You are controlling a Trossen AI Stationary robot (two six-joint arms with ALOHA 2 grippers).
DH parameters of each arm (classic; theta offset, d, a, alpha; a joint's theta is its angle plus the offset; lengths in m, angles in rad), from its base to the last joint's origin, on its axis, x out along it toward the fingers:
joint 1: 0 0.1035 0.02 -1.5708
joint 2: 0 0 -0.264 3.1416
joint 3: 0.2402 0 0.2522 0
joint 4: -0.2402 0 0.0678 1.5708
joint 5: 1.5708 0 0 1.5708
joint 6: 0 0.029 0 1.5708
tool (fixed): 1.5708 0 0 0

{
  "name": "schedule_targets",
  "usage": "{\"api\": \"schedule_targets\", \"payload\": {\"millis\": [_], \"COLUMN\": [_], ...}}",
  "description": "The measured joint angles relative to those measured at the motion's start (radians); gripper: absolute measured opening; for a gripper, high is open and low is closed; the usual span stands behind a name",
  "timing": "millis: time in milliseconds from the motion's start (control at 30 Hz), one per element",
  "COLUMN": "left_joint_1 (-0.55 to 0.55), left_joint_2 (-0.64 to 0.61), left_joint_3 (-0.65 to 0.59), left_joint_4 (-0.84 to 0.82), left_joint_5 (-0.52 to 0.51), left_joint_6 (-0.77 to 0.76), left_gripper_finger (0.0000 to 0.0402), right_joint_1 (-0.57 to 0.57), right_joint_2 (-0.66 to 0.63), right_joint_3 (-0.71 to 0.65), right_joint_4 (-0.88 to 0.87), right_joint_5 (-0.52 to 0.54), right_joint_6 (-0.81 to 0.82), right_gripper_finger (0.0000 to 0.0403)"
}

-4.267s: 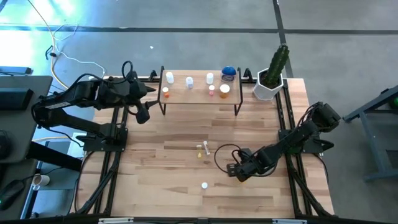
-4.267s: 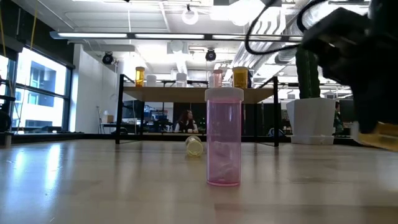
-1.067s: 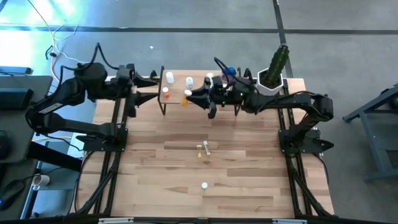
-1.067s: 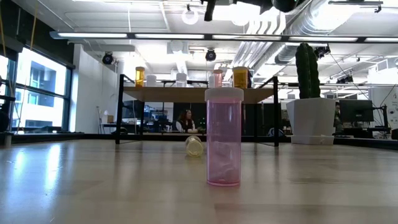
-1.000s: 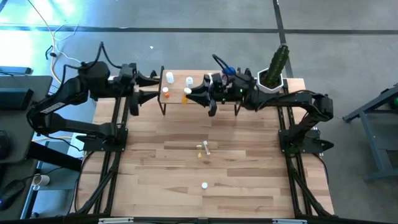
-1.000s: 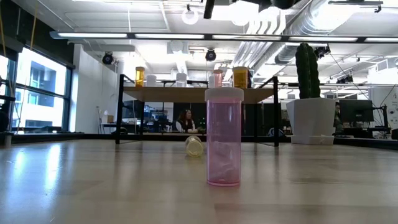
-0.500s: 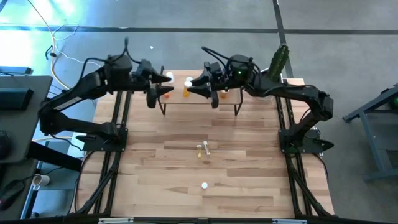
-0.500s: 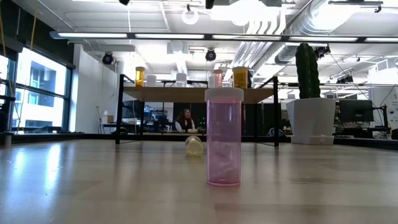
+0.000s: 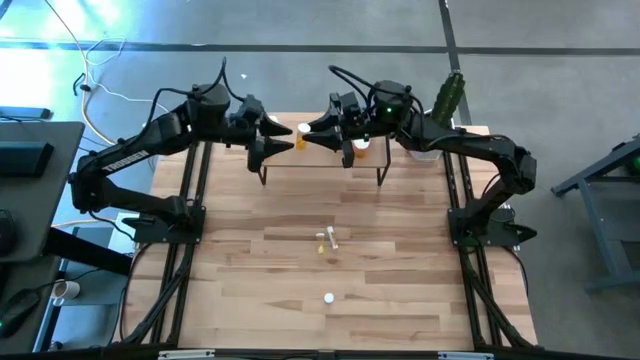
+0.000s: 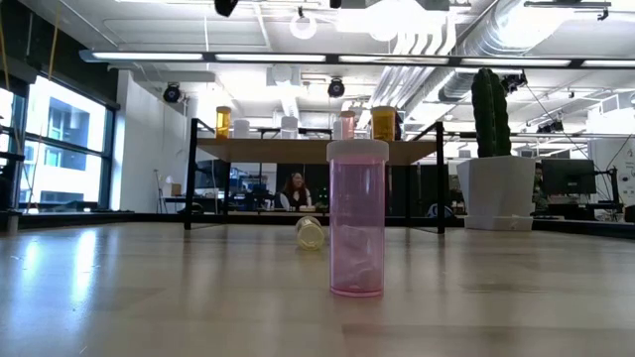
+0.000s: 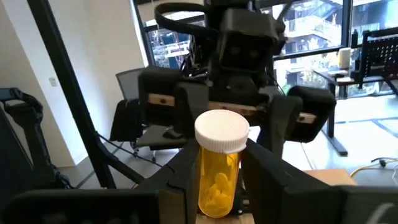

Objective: Pick and place medicine bottles onto shelf by color
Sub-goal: Put the orange pill bottle on the shelf

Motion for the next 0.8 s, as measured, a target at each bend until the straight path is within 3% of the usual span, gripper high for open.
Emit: {"api": "schedule_targets", "payload": {"millis": [333,533,800], "left_joint_1": [-0.008,-0.009,-0.007], "left_joint_2": [0.026,0.059,0.09], "left_joint_3": [0.0,0.0,0.0], "left_joint_4": [0.066,0.138,0.188], "left_joint_5": [0.014,0.11,0.108], "left_joint_6": [-0.023,-0.053,-0.053], "left_gripper_finger": [0.0218,0.0218,0.0217], "right_joint_1": [-0.002,-0.005,-0.008], "right_joint_2": [0.0,0.0,0.0], "right_joint_3": [0.0,0.0,0.0], "right_joint_4": [0.009,0.008,0.008], "right_joint_5": [-0.013,-0.007,-0.011], "right_joint_6": [0.011,0.024,0.04], "right_gripper_finger": [0.009,0.009,0.009]}}
